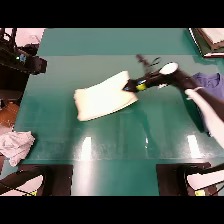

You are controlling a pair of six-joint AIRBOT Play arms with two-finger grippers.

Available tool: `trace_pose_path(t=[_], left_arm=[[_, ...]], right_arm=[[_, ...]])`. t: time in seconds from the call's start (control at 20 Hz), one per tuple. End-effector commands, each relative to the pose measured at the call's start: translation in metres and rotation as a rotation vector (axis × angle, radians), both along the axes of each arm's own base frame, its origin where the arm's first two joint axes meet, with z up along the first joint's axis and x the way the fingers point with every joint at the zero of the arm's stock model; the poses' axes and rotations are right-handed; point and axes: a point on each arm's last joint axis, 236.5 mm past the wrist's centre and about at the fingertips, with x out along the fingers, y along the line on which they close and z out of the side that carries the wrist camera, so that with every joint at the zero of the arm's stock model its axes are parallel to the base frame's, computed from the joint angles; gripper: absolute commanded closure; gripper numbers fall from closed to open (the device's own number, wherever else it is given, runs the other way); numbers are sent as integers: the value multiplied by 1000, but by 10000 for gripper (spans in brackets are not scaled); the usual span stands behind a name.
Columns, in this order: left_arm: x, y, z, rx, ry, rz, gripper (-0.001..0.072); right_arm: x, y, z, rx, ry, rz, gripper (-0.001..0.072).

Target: Fold the shirts.

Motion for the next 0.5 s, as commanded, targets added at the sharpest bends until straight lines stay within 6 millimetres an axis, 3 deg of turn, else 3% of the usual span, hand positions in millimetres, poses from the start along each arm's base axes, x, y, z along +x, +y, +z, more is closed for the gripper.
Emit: trace_pose_path(t=[0.0, 0.25, 0.45], left_arm=[[3, -31, 13, -135, -31, -41, 684], [5, -53, 22, -242, -53, -70, 684], [-2, -55, -1, -242, 19, -69, 684]], right_arm=[[26, -120, 40, -116, -120, -198, 695], [61, -265, 93, -150, -241, -500, 695], [81, -353, 111, -172, -295, -667, 696]])
